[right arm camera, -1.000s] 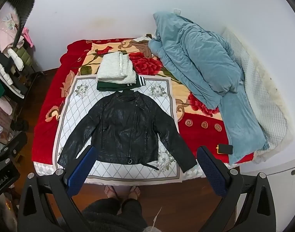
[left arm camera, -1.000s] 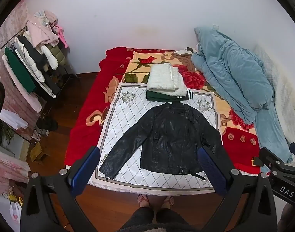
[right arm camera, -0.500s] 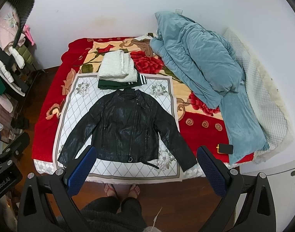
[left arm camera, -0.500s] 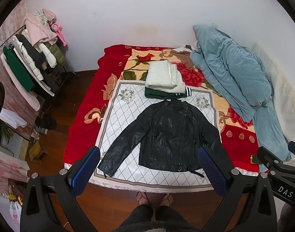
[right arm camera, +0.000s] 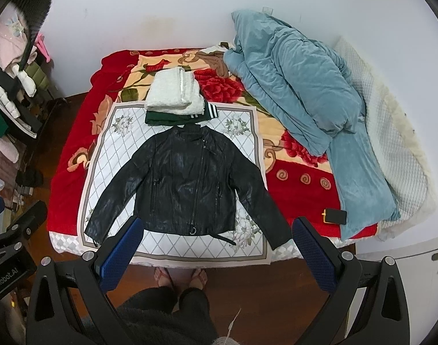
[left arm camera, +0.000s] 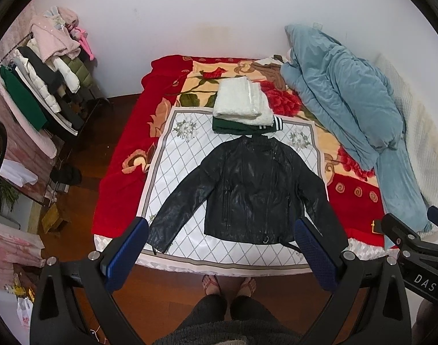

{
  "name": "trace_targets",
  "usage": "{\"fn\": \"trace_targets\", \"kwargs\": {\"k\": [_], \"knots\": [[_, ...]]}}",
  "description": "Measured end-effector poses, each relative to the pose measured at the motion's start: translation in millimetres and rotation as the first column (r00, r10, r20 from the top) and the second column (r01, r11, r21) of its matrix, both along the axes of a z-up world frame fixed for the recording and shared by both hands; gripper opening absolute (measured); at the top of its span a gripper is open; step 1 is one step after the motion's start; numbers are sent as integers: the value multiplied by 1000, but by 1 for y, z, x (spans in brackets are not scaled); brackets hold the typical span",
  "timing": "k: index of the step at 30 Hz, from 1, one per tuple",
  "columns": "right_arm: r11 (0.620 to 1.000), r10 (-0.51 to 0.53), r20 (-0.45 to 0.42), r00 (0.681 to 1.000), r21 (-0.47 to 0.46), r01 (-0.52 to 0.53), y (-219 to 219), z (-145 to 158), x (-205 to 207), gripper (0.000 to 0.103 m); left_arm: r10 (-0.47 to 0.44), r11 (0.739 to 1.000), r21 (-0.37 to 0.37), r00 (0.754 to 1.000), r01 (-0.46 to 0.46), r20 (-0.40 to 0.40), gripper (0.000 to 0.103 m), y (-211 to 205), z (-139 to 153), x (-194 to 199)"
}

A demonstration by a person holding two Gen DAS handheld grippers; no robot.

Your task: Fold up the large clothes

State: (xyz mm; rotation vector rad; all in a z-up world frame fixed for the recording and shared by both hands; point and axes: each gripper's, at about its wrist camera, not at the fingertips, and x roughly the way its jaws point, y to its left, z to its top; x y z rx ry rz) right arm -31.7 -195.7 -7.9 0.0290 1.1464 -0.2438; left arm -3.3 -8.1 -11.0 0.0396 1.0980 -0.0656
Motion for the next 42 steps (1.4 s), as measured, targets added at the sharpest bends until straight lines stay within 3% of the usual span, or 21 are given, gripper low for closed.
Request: {"fn": "trace_targets", "kwargs": {"k": [42], "knots": [[1000,-5,-22,1000,6,5,-7,-7,4,103,-2,1000,6,1000,2,-9,103,-1,-5,2]]}}
